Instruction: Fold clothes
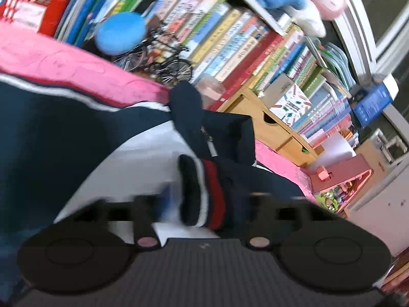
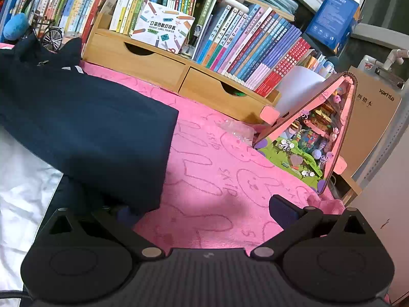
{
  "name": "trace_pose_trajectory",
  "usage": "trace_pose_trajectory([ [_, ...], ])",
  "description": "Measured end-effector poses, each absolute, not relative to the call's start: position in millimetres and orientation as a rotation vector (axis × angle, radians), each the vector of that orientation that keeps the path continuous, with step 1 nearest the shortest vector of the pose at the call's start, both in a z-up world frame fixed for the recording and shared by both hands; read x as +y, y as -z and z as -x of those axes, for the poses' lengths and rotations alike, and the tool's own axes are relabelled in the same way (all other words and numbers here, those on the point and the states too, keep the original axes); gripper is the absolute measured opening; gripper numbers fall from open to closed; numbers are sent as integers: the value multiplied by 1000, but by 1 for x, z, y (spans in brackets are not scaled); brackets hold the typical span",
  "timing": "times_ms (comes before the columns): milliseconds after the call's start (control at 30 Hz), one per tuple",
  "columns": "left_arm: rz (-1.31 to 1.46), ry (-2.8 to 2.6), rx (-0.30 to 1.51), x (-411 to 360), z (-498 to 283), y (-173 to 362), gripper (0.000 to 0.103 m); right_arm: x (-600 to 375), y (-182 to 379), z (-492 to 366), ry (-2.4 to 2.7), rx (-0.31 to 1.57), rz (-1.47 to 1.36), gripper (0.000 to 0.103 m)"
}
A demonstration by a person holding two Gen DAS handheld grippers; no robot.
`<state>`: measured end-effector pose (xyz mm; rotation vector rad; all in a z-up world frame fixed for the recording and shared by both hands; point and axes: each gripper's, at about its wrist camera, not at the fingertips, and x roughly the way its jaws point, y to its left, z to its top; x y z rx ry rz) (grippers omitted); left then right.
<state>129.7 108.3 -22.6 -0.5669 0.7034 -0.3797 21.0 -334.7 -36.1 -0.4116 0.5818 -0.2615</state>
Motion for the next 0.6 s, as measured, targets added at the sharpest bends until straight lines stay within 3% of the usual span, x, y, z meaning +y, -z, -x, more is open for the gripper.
trace_pose_trajectory([
  [133, 577, 407, 685, 96, -134, 23, 95, -334, 36, -21, 264, 579, 425, 103],
  [200, 598, 420, 689, 91, -137, 26, 91, -335, 37, -22, 263, 580, 424, 103],
  [233, 609, 427, 692, 89, -139, 28, 85, -335, 37, -22, 263, 581, 422, 103],
  [300, 630, 439, 696, 84, -142, 32, 43, -336, 37, -22, 261, 582, 417, 103],
  [333, 641, 446, 698, 81, -144, 33, 34, -336, 37, -22, 262, 583, 417, 103],
  [367, 651, 452, 701, 79, -146, 35, 15, -336, 37, -22, 264, 583, 417, 103],
  [400, 662, 459, 703, 76, -147, 37, 9, -335, 37, -22, 265, 583, 419, 103],
  [533, 679, 481, 681, 83, -143, 34, 11, -336, 37, -22, 264, 584, 417, 103],
  [600, 710, 505, 669, 87, -141, 33, 17, -336, 37, -23, 264, 583, 418, 103],
])
